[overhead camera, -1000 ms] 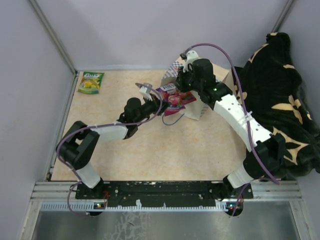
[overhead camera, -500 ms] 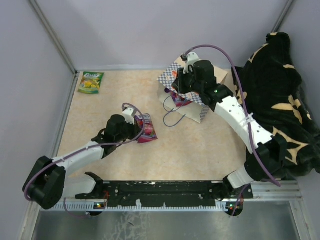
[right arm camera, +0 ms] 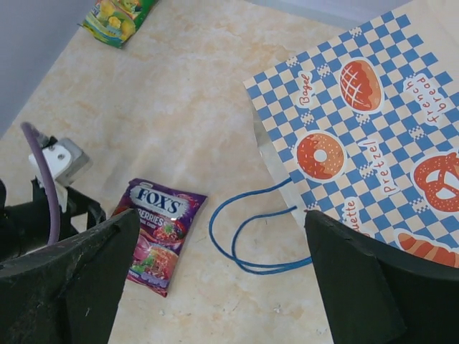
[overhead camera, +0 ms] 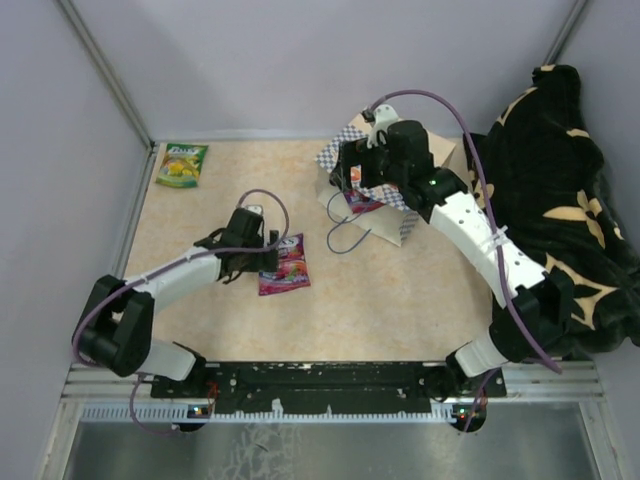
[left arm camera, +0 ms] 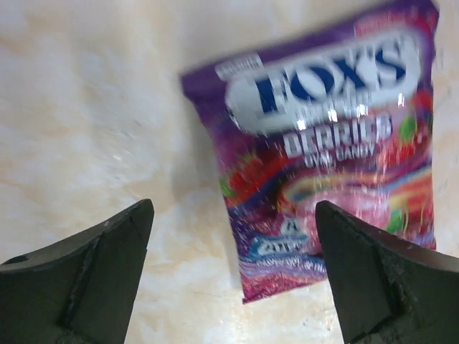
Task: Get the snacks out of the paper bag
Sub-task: Place the snack at the center of the board, then move the snack to the center of the board.
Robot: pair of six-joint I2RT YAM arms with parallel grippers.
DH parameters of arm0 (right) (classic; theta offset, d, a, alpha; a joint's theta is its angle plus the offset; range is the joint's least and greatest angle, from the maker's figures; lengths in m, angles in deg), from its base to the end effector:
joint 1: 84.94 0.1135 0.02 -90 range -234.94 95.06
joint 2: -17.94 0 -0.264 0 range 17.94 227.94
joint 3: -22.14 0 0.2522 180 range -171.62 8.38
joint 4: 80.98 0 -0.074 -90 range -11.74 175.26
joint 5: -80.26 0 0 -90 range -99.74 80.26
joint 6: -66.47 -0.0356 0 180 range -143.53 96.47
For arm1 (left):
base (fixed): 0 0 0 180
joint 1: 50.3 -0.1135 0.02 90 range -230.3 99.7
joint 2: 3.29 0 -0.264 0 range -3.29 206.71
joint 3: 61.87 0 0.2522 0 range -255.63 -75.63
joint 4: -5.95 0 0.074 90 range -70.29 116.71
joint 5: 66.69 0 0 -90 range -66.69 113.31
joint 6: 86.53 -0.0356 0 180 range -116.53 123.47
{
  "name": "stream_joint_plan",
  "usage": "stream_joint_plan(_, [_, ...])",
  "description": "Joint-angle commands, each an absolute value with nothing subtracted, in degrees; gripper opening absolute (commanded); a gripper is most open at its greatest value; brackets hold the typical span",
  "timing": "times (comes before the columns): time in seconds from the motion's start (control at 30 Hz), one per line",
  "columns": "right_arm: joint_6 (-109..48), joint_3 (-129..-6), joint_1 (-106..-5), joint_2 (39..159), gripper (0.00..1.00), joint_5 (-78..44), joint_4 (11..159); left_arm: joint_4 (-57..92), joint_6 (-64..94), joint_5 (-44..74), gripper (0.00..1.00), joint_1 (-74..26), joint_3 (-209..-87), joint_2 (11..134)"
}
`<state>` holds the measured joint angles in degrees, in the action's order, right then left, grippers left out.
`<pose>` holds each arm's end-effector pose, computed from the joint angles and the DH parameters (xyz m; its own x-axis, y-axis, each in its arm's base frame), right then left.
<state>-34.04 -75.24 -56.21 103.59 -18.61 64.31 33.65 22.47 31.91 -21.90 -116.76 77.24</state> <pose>0.3020 0.1718 0.3854 -0.4459 -0.0389 -0.8942 -0.5269 0.8190 0.2271 0.2393 -0.1233 0.1772 -0.7947 0.0638 -0.6036 0.1407 0.9867 -0.0810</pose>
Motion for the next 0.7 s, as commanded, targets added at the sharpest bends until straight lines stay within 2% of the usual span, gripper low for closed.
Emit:
stream_joint_plan(0.0, [-34.2, -73.4, -56.2, 97.4, 0.99, -18.0, 67.6, 48.1, 24.9, 47.3, 1.00, -21.6, -129.9, 79.2])
stream_joint_plan(0.1, [-34.7, -71.5, -56.2, 96.0, 0.99, -17.6, 67.9, 50.8, 28.5, 51.5, 1.00, -18.0, -133.7, 79.0])
stream_joint_plan(0.23, [-34.6, -70.0, -56.2, 95.1, 0.99, -17.1, 67.5, 48.7, 32.0, 47.4, 0.99, -13.1, -132.8, 77.4])
stream_joint_plan(0.47, [-35.4, -65.3, -56.2, 93.0, 0.99, -18.2, 68.9, 42.3, 38.6, 42.6, 0.94, -12.7, -126.2, 77.7])
stream_joint_plan(0.67, [-36.6, -61.9, -56.2, 92.5, 0.99, -19.8, 70.0, 36.9, 38.7, 41.0, 0.92, -12.7, -125.3, 84.8])
